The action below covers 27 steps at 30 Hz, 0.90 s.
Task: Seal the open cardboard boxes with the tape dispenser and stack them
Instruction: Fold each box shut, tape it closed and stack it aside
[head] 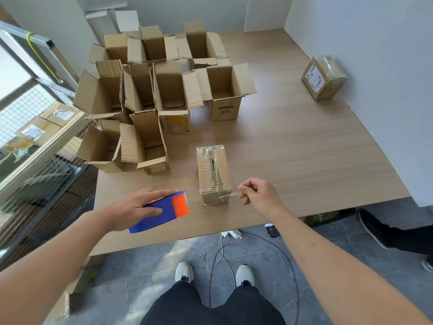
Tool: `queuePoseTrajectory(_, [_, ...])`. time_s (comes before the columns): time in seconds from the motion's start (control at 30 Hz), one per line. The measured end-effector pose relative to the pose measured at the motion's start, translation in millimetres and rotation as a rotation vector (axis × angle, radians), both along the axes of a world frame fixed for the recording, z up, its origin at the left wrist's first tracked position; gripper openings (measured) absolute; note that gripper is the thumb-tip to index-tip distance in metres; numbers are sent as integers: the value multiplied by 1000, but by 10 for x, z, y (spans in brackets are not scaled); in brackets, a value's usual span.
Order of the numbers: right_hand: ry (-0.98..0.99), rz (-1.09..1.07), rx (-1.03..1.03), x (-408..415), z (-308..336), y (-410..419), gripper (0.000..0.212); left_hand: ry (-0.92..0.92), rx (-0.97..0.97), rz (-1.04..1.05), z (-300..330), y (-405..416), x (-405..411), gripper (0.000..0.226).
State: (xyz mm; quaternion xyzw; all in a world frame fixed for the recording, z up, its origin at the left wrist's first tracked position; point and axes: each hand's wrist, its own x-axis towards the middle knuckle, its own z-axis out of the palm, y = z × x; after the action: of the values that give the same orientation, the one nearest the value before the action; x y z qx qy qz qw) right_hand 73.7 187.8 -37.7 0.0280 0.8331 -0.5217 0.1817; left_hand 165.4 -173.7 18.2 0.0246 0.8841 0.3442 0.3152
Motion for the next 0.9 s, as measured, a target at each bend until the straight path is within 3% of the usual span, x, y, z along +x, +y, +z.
queuePoseTrajectory(0.2, [8, -20, 49, -37, -91, -53, 11, 3, -46, 50, -164, 73, -88, 62])
queuePoseTrajectory(0.57, [-31, -4, 91, -135, -278, -173, 10, -38, -297, -13, -459, 169, -335, 56])
queuePoseTrajectory(0.9, [-95, -2, 65, -167, -492, -222, 10, -38, -346, -21, -680, 271, -491, 58])
